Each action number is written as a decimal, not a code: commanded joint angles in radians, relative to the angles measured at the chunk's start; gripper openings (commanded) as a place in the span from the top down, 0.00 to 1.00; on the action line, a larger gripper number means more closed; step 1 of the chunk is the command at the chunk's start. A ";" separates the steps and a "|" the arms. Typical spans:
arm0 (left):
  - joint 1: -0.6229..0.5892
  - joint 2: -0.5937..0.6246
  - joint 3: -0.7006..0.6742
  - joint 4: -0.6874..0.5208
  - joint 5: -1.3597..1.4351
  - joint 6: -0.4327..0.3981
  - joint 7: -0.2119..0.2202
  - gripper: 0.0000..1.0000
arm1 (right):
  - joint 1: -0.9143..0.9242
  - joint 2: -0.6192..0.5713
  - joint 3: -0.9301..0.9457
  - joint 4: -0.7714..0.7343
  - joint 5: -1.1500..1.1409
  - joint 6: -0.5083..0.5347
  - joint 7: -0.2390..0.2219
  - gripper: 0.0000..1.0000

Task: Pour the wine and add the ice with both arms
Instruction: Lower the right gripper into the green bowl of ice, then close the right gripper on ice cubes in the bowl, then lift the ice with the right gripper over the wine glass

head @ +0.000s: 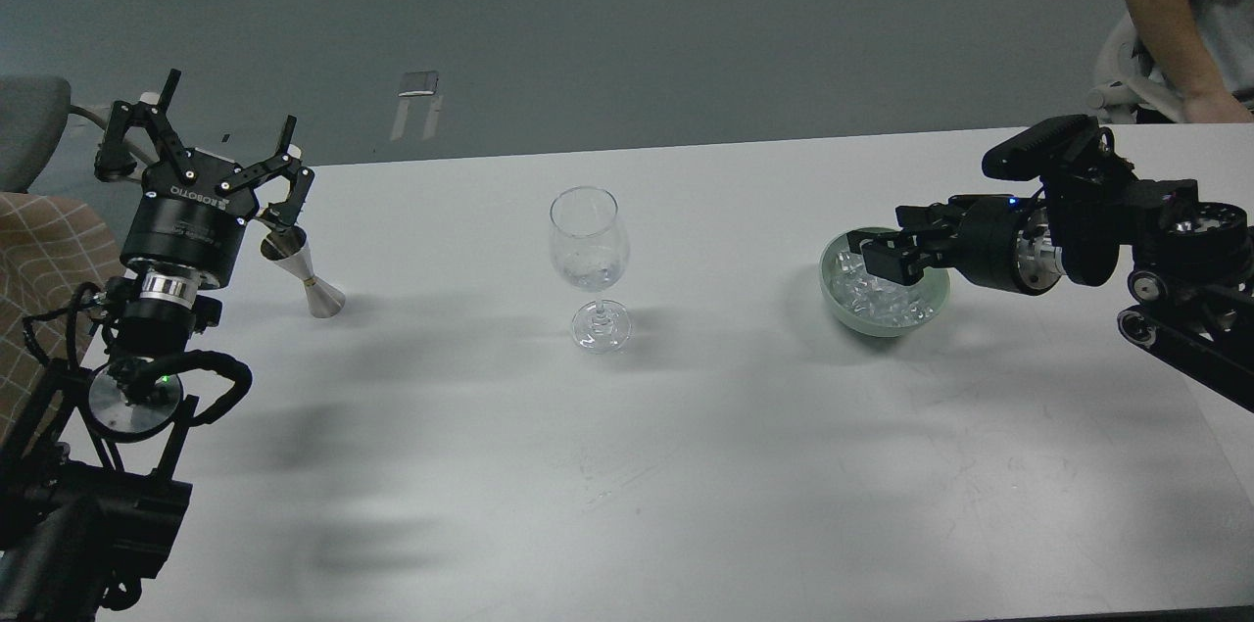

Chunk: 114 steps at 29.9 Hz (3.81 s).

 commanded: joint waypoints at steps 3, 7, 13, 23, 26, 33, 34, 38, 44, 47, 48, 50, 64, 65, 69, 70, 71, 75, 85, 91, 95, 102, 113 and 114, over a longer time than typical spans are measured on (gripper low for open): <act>0.013 -0.001 0.000 0.000 -0.001 -0.003 0.000 0.02 | -0.037 0.008 -0.003 -0.034 -0.005 -0.012 -0.008 0.33; 0.014 0.000 -0.002 0.002 -0.001 -0.003 0.000 0.02 | -0.047 0.008 -0.004 -0.035 -0.015 -0.013 -0.009 0.33; 0.016 0.000 -0.002 0.002 -0.001 -0.003 0.000 0.02 | -0.048 0.040 -0.004 -0.069 -0.015 -0.013 -0.009 0.33; 0.017 0.000 -0.007 0.002 -0.001 -0.003 0.000 0.02 | -0.053 0.086 -0.004 -0.112 -0.015 -0.013 -0.045 0.34; 0.017 0.000 -0.007 0.003 -0.001 -0.003 0.000 0.02 | -0.054 0.092 -0.004 -0.124 -0.017 -0.013 -0.046 0.34; 0.017 0.005 -0.008 0.005 -0.001 -0.003 0.000 0.02 | -0.051 0.104 -0.027 -0.133 -0.017 -0.013 -0.049 0.51; 0.017 0.006 -0.008 0.005 -0.001 -0.003 0.000 0.02 | -0.051 0.106 -0.029 -0.135 -0.017 -0.013 -0.052 0.52; 0.017 0.009 -0.014 0.005 -0.003 -0.003 0.000 0.02 | -0.051 0.113 -0.032 -0.135 -0.015 -0.013 -0.054 0.53; 0.017 0.014 -0.028 0.005 -0.003 -0.003 0.001 0.02 | -0.053 0.121 -0.034 -0.141 -0.017 -0.013 -0.054 0.53; 0.017 0.014 -0.028 0.005 -0.003 -0.003 0.001 0.02 | -0.053 0.121 -0.034 -0.141 -0.017 -0.013 -0.054 0.53; 0.017 0.014 -0.028 0.005 -0.003 -0.003 0.001 0.02 | -0.053 0.121 -0.034 -0.141 -0.017 -0.013 -0.054 0.53; 0.017 0.014 -0.028 0.005 -0.003 -0.003 0.001 0.02 | -0.053 0.121 -0.034 -0.141 -0.015 -0.013 -0.054 0.55; 0.017 0.016 -0.028 0.006 -0.003 -0.003 0.001 0.02 | -0.056 0.120 -0.034 -0.140 -0.011 -0.013 -0.054 0.84; 0.017 0.016 -0.028 0.008 -0.003 -0.003 0.001 0.02 | -0.056 0.120 -0.032 -0.138 -0.009 -0.013 -0.054 0.84; 0.017 0.016 -0.028 0.008 -0.003 -0.003 0.001 0.02 | -0.054 0.110 -0.023 -0.123 -0.003 -0.013 -0.054 0.84; 0.017 0.016 -0.028 0.009 -0.003 -0.003 0.001 0.02 | -0.053 0.103 -0.014 -0.111 0.000 -0.016 -0.054 0.84; 0.017 0.016 -0.028 0.008 -0.003 -0.003 0.001 0.02 | -0.050 0.091 0.005 -0.091 0.001 -0.016 -0.054 0.83; 0.017 0.029 -0.028 0.009 -0.003 -0.002 0.001 0.02 | -0.053 0.051 0.095 -0.029 0.004 -0.010 -0.054 0.81; 0.016 0.043 -0.028 0.014 -0.003 0.001 0.001 0.02 | -0.027 0.106 0.261 0.093 0.003 -0.007 -0.054 0.82; 0.016 0.045 -0.028 0.014 -0.003 0.002 0.001 0.02 | 0.016 0.222 0.258 0.140 0.000 -0.007 -0.068 0.83; 0.016 0.049 -0.028 0.016 -0.003 0.002 0.001 0.02 | 0.061 0.334 0.252 0.135 -0.005 -0.007 -0.097 0.84; 0.016 0.051 -0.028 0.017 -0.004 0.002 0.001 0.02 | 0.085 0.466 0.210 0.111 -0.012 -0.006 -0.124 0.84; 0.016 0.051 -0.030 0.019 -0.004 0.001 0.001 0.02 | 0.087 0.551 0.186 0.048 -0.017 -0.007 -0.126 0.84; 0.016 0.051 -0.028 0.019 -0.004 0.001 0.001 0.02 | 0.087 0.555 0.186 0.043 -0.017 -0.007 -0.126 0.84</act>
